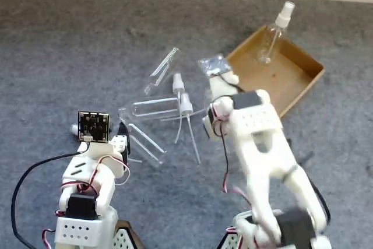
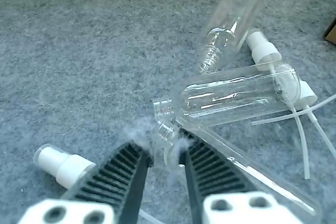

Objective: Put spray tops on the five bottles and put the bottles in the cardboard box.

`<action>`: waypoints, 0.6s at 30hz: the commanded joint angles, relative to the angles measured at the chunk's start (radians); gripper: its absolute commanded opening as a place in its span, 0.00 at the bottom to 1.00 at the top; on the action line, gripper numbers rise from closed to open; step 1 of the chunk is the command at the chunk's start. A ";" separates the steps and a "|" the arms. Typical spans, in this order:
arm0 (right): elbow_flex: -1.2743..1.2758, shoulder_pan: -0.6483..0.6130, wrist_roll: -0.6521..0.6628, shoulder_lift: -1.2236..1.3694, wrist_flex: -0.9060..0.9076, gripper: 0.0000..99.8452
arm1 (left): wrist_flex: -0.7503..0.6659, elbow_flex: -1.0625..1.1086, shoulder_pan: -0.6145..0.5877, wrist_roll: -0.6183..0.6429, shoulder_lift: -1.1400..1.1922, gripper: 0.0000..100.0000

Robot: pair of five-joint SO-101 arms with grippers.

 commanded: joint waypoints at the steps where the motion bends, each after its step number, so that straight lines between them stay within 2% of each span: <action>1: -0.030 -0.007 0.014 -0.272 0.024 0.13 | 0.006 0.019 -0.004 -0.012 -0.010 0.04; 6: 0.147 -0.007 0.014 -0.593 -0.008 0.13 | 0.002 0.019 -0.004 -0.014 -0.010 0.04; 11: 0.443 0.021 0.006 -0.862 -0.208 0.13 | 0.000 0.019 -0.008 -0.020 -0.010 0.05; 15: 0.662 0.074 -0.005 -0.998 -0.387 0.13 | 0.006 0.019 -0.004 -0.161 -0.010 0.05; 18: 0.791 0.116 -0.121 -1.047 -0.483 0.13 | 0.006 0.019 -0.002 -0.192 -0.012 0.05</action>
